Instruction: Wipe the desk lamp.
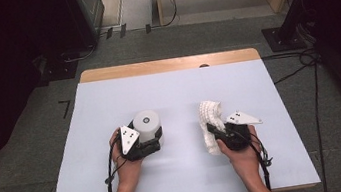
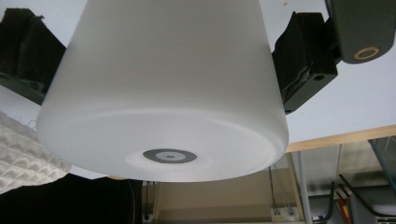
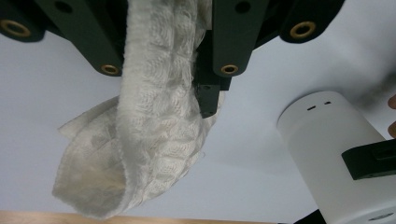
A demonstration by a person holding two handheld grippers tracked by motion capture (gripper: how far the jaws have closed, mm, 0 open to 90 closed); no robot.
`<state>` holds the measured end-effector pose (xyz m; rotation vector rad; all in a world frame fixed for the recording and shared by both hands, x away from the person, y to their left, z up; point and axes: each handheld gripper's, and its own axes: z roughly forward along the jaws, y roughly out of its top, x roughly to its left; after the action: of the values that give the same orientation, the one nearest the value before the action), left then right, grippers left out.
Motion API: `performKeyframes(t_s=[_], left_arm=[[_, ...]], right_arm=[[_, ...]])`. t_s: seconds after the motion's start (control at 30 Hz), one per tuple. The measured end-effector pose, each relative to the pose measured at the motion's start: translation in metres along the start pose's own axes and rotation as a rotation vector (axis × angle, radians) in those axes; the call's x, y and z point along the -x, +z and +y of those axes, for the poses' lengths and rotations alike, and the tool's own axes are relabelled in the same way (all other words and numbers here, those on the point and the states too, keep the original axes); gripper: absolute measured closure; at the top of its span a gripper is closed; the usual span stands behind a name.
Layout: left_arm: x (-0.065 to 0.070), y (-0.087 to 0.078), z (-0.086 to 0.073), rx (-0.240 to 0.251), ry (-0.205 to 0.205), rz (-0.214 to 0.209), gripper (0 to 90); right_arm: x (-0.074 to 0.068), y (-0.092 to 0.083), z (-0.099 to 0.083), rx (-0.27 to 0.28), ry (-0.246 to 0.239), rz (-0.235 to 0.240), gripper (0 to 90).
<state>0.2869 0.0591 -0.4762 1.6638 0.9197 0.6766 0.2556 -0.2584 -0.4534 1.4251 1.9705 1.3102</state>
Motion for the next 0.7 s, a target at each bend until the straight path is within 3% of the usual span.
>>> performKeyframes(t_s=[0.13,0.23,0.4,0.53,0.7], left_arm=[[-0.004,-0.003,0.001,-0.02,-0.038,-0.018,8.6],[-0.006,-0.008,0.003,-0.023,-0.077,-0.053,2.9],[-0.008,-0.018,0.002,-0.022,-0.08,-0.056,0.0],[-0.014,-0.039,0.002,-0.009,-0.089,-0.062,0.0],[-0.02,-0.061,0.0,-0.022,-0.116,-0.041,0.0]], right_arm=[[0.003,0.001,0.001,-0.008,-0.002,-0.008,74.9],[0.006,0.005,0.002,-0.024,-0.006,-0.021,74.8],[0.004,0.015,0.002,-0.042,-0.012,-0.04,74.7],[-0.003,0.026,0.004,-0.054,-0.066,-0.067,73.4],[-0.002,0.034,0.006,-0.091,-0.076,-0.067,68.3]])
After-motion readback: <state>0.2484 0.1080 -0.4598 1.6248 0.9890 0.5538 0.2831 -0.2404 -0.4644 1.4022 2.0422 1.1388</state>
